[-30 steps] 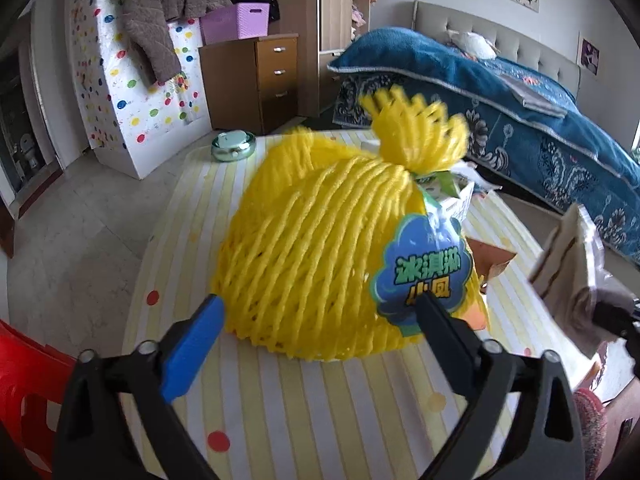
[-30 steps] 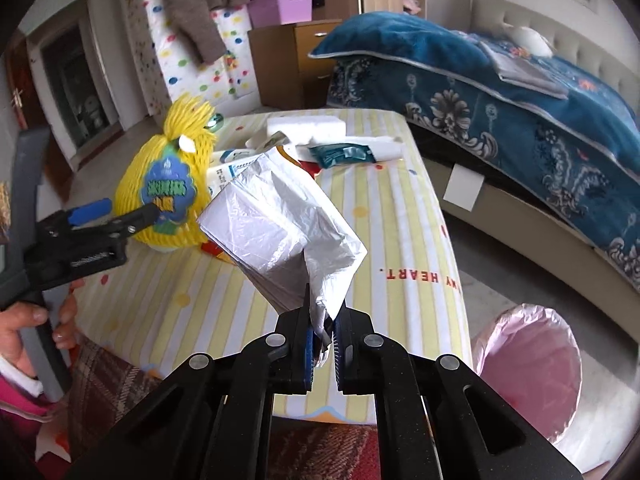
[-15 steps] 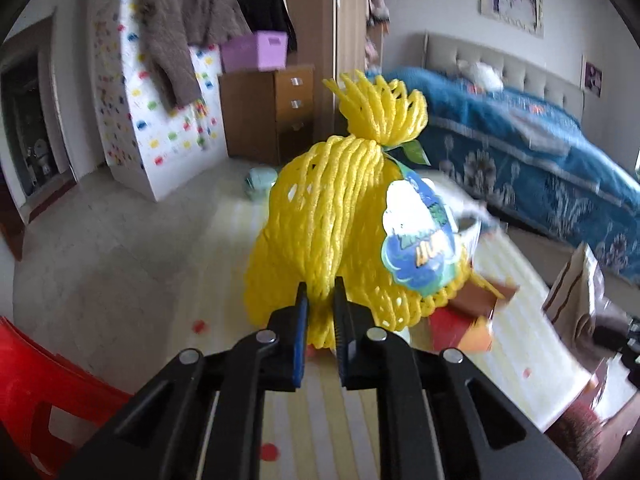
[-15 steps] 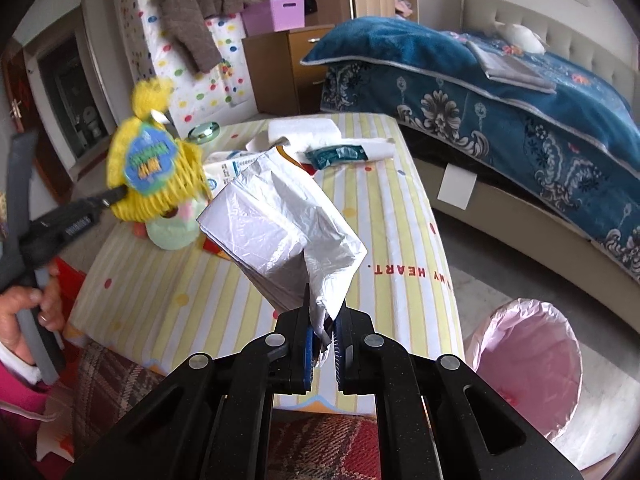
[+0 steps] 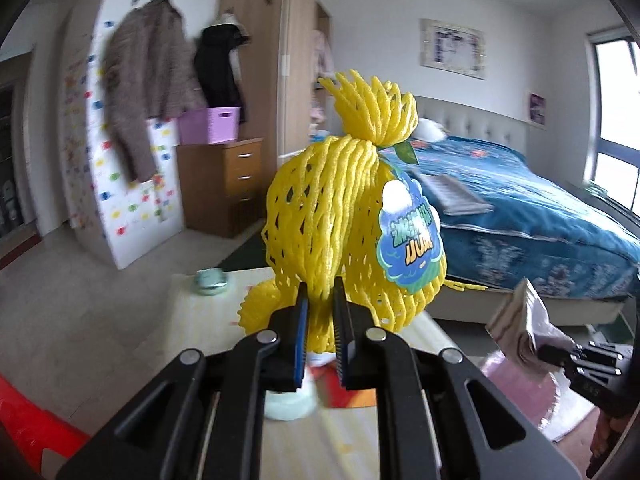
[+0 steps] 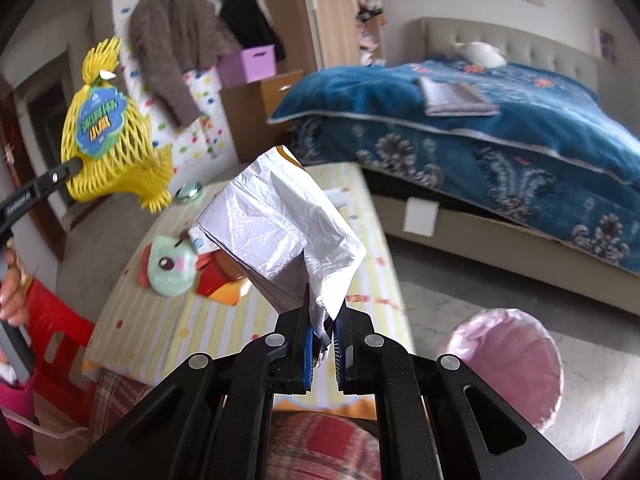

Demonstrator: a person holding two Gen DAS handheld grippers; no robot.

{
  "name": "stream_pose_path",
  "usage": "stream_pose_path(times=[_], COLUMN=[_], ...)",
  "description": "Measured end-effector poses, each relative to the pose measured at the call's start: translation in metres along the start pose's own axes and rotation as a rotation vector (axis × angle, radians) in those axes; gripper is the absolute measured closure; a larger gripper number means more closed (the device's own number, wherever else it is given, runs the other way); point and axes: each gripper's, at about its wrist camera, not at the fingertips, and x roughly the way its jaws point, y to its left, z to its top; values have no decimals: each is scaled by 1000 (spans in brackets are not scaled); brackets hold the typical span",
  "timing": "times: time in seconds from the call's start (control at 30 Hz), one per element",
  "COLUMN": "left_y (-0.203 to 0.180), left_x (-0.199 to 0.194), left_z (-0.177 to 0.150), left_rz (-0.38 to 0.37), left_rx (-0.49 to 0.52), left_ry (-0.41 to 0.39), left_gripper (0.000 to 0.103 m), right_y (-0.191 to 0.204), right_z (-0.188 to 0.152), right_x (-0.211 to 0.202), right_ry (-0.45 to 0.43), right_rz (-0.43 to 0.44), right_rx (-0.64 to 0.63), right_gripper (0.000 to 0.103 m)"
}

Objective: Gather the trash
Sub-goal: 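Lift both items, carry them over the pink bin and open both tools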

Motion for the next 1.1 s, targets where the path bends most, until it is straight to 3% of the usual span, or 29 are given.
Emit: stream_pose_path(times=[0.27, 0.57, 0.7, 0.93, 1.1], left_y=[-115, -235, -267, -302, -324], left_x=[36, 67, 86, 136, 163], left_z=[-18, -48, -64, -83, -96], left_rz=[-197, -434, -470, -435, -459], left_rx=[109, 249, 284, 312, 345], left_ry=[68, 152, 203, 319, 378], left_gripper=[93, 93, 93, 93, 88], right_y=[-62, -148, -174, -214, -229], right_z=[-16, -55, -67, -79, -79], right_x=[-41, -79, -83, -71, -57], right_ry=[-36, -24, -9, 26, 34], right_rz=[-140, -321, -363, -396, -401], right_rx=[109, 292, 343, 422, 444], right_gripper=[94, 94, 93, 93, 93])
